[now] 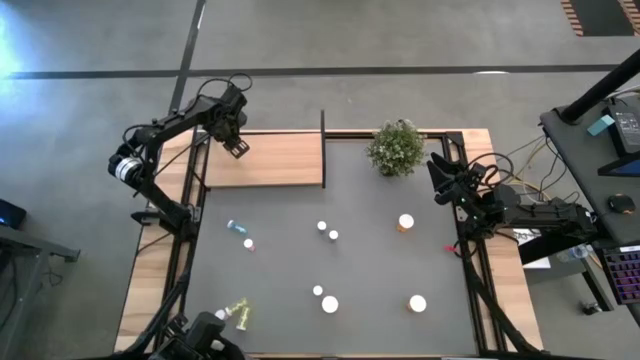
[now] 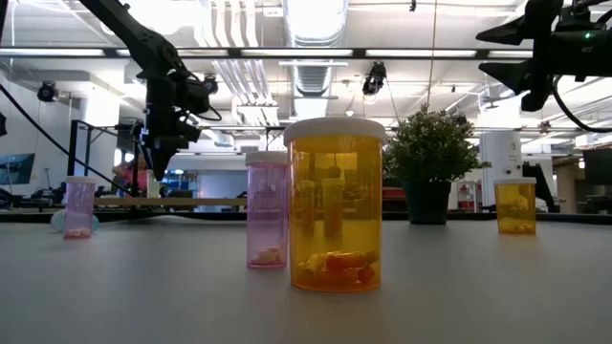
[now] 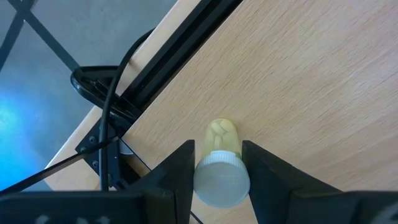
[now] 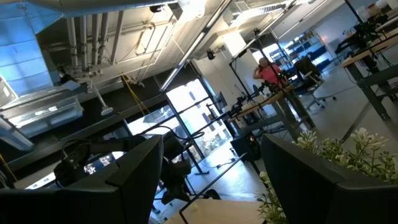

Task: Pick and place medicine bottles onto shelf by color
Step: Put the top yellow pill bottle on the shelf

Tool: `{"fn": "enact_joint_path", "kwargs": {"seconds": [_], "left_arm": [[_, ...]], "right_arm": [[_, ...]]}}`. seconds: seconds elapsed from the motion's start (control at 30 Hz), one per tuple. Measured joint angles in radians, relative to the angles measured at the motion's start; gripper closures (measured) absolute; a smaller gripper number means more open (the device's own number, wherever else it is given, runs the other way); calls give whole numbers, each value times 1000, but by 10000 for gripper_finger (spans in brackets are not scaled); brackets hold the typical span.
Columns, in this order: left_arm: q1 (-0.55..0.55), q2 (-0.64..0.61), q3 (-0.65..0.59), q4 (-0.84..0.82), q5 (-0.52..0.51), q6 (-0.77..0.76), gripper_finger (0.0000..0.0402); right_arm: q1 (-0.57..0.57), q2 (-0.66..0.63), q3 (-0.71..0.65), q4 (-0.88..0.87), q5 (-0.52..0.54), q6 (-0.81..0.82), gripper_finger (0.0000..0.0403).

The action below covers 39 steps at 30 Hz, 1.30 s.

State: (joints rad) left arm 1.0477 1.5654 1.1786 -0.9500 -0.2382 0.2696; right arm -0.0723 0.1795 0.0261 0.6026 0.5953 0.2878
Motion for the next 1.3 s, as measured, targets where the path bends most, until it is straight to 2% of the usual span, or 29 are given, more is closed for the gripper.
{"fn": "enact_joint_path", "kwargs": {"seconds": [0.23, 1.3], "left_arm": [[0, 3, -1, 0, 3, 0, 275], [0, -10, 6, 34, -29, 4, 273]], "right_arm": [[0, 0, 0, 0, 0, 0, 142], [0, 0, 0, 0, 0, 0, 142]]}}
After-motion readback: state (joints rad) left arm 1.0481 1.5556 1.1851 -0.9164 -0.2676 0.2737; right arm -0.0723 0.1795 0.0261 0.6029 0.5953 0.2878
